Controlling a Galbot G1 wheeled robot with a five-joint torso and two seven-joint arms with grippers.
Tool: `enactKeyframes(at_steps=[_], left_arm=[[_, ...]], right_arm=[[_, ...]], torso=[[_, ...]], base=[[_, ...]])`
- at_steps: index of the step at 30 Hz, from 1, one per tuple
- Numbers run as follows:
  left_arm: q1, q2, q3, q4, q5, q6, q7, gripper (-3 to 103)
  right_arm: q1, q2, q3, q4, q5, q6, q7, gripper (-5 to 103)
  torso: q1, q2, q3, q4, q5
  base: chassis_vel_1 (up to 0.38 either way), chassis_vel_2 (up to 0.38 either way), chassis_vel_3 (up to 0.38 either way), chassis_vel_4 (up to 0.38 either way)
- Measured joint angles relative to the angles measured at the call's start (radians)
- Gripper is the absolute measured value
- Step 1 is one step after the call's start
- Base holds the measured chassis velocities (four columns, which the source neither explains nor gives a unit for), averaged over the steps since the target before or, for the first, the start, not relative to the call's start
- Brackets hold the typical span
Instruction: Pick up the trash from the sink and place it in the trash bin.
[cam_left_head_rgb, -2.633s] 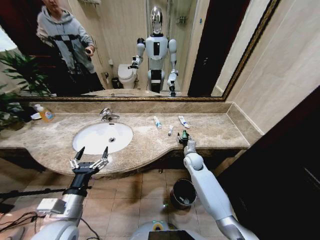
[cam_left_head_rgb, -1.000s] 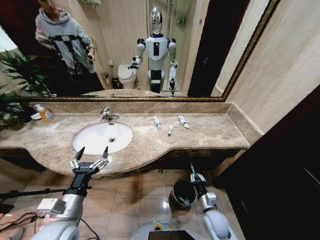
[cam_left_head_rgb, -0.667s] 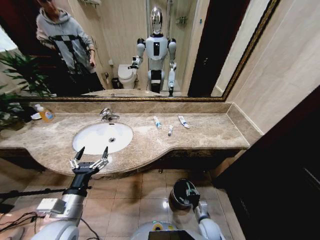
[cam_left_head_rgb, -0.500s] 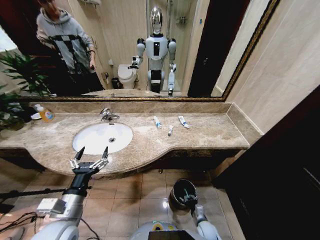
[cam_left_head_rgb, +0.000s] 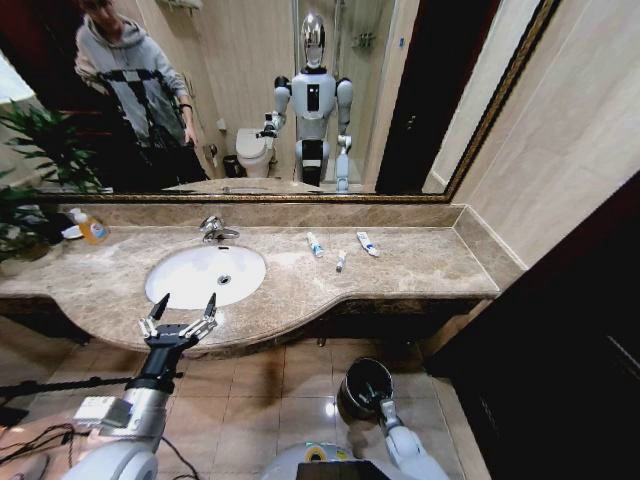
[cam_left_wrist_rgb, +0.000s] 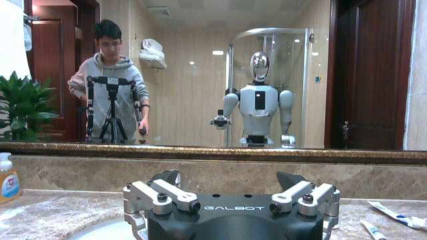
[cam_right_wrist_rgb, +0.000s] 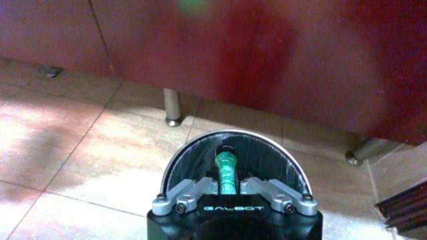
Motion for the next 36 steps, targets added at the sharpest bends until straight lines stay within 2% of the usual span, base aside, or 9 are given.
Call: enactKeyframes(at_steps=[9, 12, 15, 19, 24, 27, 33, 34, 36], left_arm=[[0.000, 0.000, 0.000, 0.000, 0.000, 0.000, 0.000, 100], [0.000, 0.000, 0.000, 0.000, 0.000, 0.000, 0.000, 100], [0.000, 0.000, 0.000, 0.000, 0.000, 0.000, 0.000, 100], [0.000, 0.000, 0.000, 0.000, 0.000, 0.000, 0.000, 100], [0.000, 0.000, 0.000, 0.000, 0.000, 0.000, 0.000, 100], [0.000, 0.000, 0.000, 0.000, 0.000, 0.000, 0.000, 100], [0.000, 0.000, 0.000, 0.000, 0.000, 0.000, 0.000, 100], [0.000, 0.000, 0.000, 0.000, 0.000, 0.000, 0.000, 100], [0.000, 0.000, 0.000, 0.000, 0.000, 0.000, 0.000, 100]], right_arm=[[0.049, 0.002, 0.000, -0.062, -0.004, 0.015, 0.001, 13], [0.054, -0.001, 0.000, -0.065, -0.007, 0.015, 0.001, 33], [0.054, -0.002, 0.000, -0.065, -0.007, 0.015, 0.000, 33], [0.046, -0.007, 0.002, -0.058, -0.007, 0.015, 0.000, 56], [0.027, -0.013, 0.003, -0.041, -0.006, 0.021, -0.003, 66], [0.009, -0.017, 0.005, -0.022, -0.004, 0.022, -0.005, 88], [-0.031, -0.029, 0.005, 0.013, -0.007, 0.035, -0.006, 88], [-0.043, -0.031, 0.005, 0.024, -0.008, 0.036, -0.006, 100], [-0.088, -0.033, 0.007, 0.078, -0.011, 0.036, -0.004, 100]], torso=[[0.000, 0.000, 0.000, 0.0000, 0.0001], [0.000, 0.000, 0.000, 0.0000, 0.0000], [0.000, 0.000, 0.000, -0.0001, 0.0001], [0.000, 0.000, 0.000, -0.0001, 0.0000], [0.000, 0.000, 0.000, -0.0001, 0.0000], [0.000, 0.000, 0.000, -0.0001, 0.0001], [0.000, 0.000, 0.000, 0.0000, 0.0000], [0.000, 0.000, 0.000, 0.0000, -0.0001], [0.000, 0.000, 0.000, -0.0002, 0.0002]], base=[[0.000, 0.000, 0.000, 0.000], [0.000, 0.000, 0.000, 0.000], [0.000, 0.000, 0.000, 0.000], [0.000, 0.000, 0.000, 0.000], [0.000, 0.000, 0.000, 0.000], [0.000, 0.000, 0.000, 0.000], [0.000, 0.000, 0.000, 0.000], [0.000, 0.000, 0.000, 0.000], [0.000, 0.000, 0.000, 0.000]])
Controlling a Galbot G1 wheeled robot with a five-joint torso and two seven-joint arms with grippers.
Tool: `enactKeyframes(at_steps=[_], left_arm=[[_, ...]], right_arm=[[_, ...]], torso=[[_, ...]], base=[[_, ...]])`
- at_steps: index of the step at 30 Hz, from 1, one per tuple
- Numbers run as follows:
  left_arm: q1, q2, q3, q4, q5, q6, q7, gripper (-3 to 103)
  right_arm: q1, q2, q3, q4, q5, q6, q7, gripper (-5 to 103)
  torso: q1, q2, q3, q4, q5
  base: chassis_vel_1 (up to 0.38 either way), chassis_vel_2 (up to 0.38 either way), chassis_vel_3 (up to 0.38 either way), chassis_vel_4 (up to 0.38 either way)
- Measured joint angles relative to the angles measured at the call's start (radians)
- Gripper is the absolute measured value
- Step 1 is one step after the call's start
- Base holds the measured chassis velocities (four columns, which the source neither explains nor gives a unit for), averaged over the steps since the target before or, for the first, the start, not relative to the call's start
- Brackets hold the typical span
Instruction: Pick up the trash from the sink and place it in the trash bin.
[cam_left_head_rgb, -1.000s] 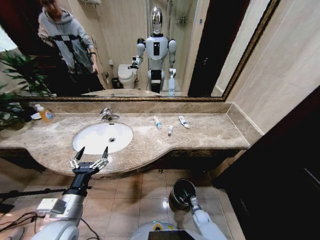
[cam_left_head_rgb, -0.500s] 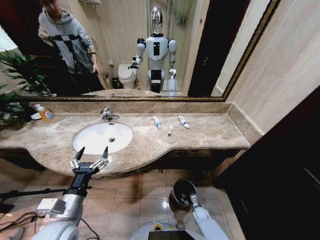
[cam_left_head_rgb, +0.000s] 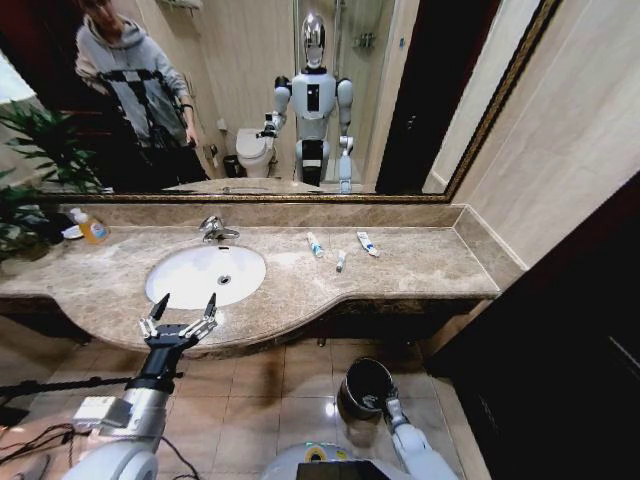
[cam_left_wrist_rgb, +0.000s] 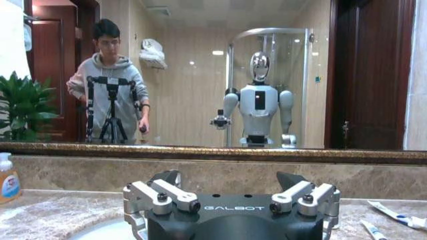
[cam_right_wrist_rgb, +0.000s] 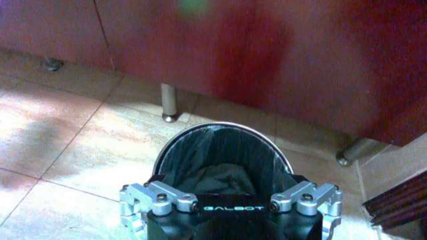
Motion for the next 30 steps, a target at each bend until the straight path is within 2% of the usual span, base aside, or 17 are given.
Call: enactKeyframes(at_steps=[2, 4, 7, 12, 14, 17, 19, 20, 22, 30], left_arm=[[0.000, 0.000, 0.000, 0.000, 0.000, 0.000, 0.000, 100], [0.000, 0.000, 0.000, 0.000, 0.000, 0.000, 0.000, 100], [0.000, 0.000, 0.000, 0.000, 0.000, 0.000, 0.000, 100], [0.000, 0.000, 0.000, 0.000, 0.000, 0.000, 0.000, 100], [0.000, 0.000, 0.000, 0.000, 0.000, 0.000, 0.000, 100], [0.000, 0.000, 0.000, 0.000, 0.000, 0.000, 0.000, 100], [0.000, 0.000, 0.000, 0.000, 0.000, 0.000, 0.000, 100], [0.000, 0.000, 0.000, 0.000, 0.000, 0.000, 0.000, 100], [0.000, 0.000, 0.000, 0.000, 0.000, 0.000, 0.000, 100], [0.000, 0.000, 0.000, 0.000, 0.000, 0.000, 0.000, 100]], right_arm=[[-0.019, 0.000, 0.004, 0.030, -0.019, 0.004, 0.015, 100], [-0.073, -0.006, 0.017, 0.119, -0.082, 0.027, 0.057, 100], [-0.113, -0.012, 0.022, 0.190, -0.091, 0.029, 0.072, 100], [-0.227, -0.008, 0.053, 0.411, -0.095, 0.057, 0.096, 100], [-0.244, -0.005, 0.059, 0.443, -0.095, 0.060, 0.096, 100], [-0.342, 0.006, 0.075, 0.638, -0.076, 0.063, 0.097, 100], [-0.358, 0.008, 0.077, 0.670, -0.074, 0.063, 0.097, 100], [-0.408, 0.013, 0.083, 0.769, -0.060, 0.049, 0.092, 100], [-0.457, 0.020, 0.083, 0.856, -0.033, 0.030, 0.085, 100], [-0.569, 0.032, 0.075, 1.124, -0.011, -0.004, 0.074, 100]], torso=[[0.000, 0.000, 0.000, 0.0001, 0.0000], [0.000, 0.000, 0.000, 0.0001, -0.0001], [0.000, 0.000, 0.000, 0.0000, -0.0003], [0.000, 0.000, 0.000, 0.0002, -0.0002], [0.000, 0.000, 0.000, 0.0002, -0.0003], [0.000, 0.000, 0.000, 0.0002, -0.0002], [0.000, 0.000, 0.000, 0.0001, -0.0004], [0.000, 0.000, 0.000, 0.0000, -0.0004], [0.000, 0.000, 0.000, 0.0001, -0.0003], [0.000, 0.000, 0.000, 0.0000, -0.0003]], base=[[0.000, 0.000, 0.000, 0.000], [0.000, 0.000, 0.000, 0.000], [0.000, 0.000, 0.000, 0.000], [0.000, 0.000, 0.000, 0.000], [0.000, 0.000, 0.000, 0.000], [0.000, 0.000, 0.000, 0.000], [0.000, 0.000, 0.000, 0.000], [0.000, 0.000, 0.000, 0.000], [0.000, 0.000, 0.000, 0.000], [0.000, 0.000, 0.000, 0.000]])
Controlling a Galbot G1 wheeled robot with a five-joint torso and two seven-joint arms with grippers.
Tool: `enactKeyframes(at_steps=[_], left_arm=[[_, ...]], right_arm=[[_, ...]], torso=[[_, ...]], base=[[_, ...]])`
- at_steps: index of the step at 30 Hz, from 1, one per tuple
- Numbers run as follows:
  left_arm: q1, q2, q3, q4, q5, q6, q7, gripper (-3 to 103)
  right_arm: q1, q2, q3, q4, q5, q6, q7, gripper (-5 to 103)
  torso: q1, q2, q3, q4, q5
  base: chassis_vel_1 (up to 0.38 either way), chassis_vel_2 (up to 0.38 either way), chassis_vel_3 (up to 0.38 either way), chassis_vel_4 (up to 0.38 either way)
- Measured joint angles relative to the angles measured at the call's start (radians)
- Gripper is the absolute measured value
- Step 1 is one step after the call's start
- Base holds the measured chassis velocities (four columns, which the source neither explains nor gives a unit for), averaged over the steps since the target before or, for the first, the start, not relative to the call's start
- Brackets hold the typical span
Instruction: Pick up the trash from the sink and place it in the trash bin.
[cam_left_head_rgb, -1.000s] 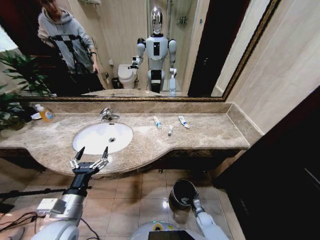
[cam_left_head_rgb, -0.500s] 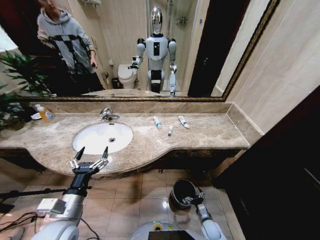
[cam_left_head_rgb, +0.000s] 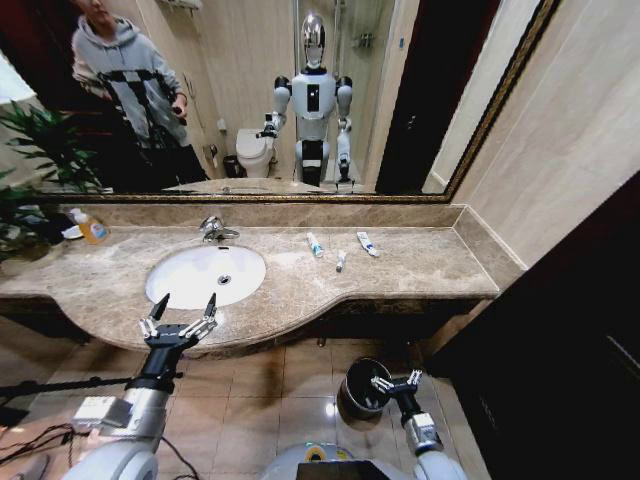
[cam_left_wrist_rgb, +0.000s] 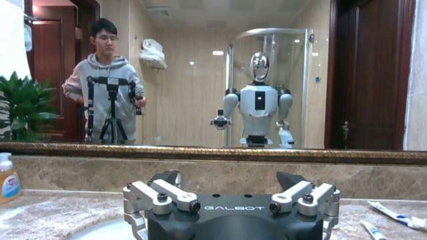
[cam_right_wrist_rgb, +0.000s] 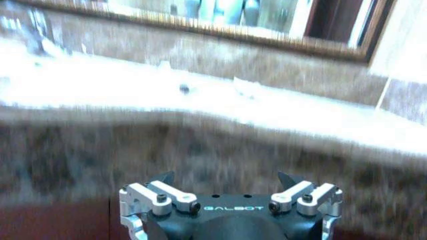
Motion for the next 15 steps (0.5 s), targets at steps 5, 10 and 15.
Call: enactKeyframes(at_steps=[5, 10, 15], left_arm=[[0.000, 0.000, 0.000, 0.000, 0.000, 0.000, 0.000, 100], [0.000, 0.000, 0.000, 0.000, 0.000, 0.000, 0.000, 100], [0.000, 0.000, 0.000, 0.000, 0.000, 0.000, 0.000, 100]], right_arm=[[0.013, -0.001, -0.003, 0.120, 0.028, -0.042, -0.018, 100], [0.130, -0.039, -0.016, 0.163, 0.071, -0.119, -0.042, 100], [0.190, -0.075, -0.030, 0.182, 0.132, -0.188, -0.052, 100]], torso=[[0.000, 0.000, 0.000, 0.0000, 0.0000], [0.000, 0.000, 0.000, 0.0002, 0.0001], [0.000, 0.000, 0.000, 0.0000, 0.0002]], base=[[0.000, 0.000, 0.000, 0.000], [0.000, 0.000, 0.000, 0.000], [0.000, 0.000, 0.000, 0.000]])
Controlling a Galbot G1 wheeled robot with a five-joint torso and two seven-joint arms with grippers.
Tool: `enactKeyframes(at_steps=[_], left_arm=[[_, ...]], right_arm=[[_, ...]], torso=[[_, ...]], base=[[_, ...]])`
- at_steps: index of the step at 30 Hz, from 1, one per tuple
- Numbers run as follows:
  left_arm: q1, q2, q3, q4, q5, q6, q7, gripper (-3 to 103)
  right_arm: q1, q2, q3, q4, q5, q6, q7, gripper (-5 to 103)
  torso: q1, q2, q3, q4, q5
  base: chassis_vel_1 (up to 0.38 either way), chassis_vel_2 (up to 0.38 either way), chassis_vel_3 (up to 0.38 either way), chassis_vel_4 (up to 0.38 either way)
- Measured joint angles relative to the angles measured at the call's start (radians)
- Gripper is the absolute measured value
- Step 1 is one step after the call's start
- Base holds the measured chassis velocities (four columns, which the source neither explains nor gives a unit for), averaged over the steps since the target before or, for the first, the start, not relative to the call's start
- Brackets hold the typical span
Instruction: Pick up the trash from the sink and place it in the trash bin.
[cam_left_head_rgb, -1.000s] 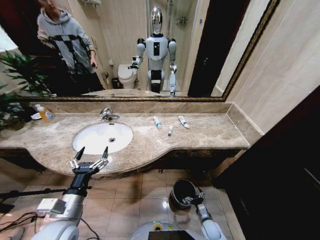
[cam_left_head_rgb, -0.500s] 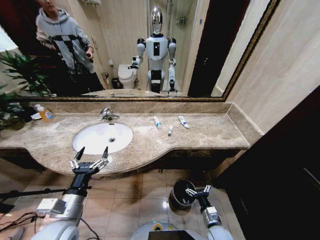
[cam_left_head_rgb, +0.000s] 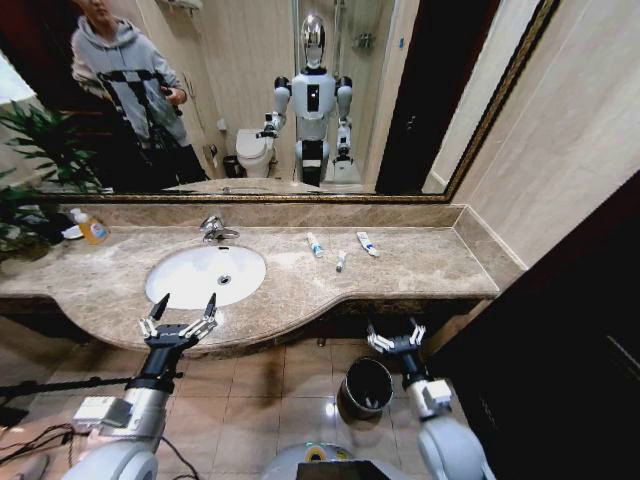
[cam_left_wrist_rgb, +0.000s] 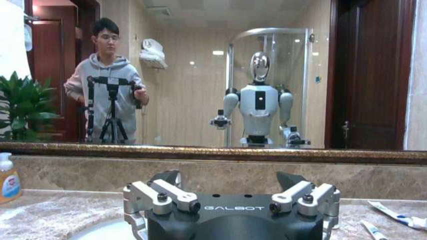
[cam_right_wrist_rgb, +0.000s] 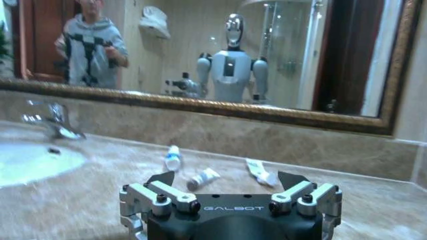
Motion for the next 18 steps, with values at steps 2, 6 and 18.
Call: enactKeyframes(at_steps=[2, 6, 18], left_arm=[[0.000, 0.000, 0.000, 0.000, 0.000, 0.000, 0.000, 100], [0.000, 0.000, 0.000, 0.000, 0.000, 0.000, 0.000, 100], [0.000, 0.000, 0.000, 0.000, 0.000, 0.000, 0.000, 100]], right_arm=[[0.047, -0.025, -0.012, 0.002, 0.032, -0.034, -0.004, 100], [0.126, -0.062, -0.024, -0.027, 0.067, -0.065, -0.006, 100], [0.432, -0.185, -0.074, -0.231, 0.226, -0.137, 0.012, 100]], torso=[[0.000, 0.000, 0.000, 0.0000, 0.0000], [0.000, 0.000, 0.000, 0.0001, 0.0000], [0.000, 0.000, 0.000, 0.0001, 0.0002]], base=[[0.000, 0.000, 0.000, 0.000], [0.000, 0.000, 0.000, 0.000], [0.000, 0.000, 0.000, 0.000]])
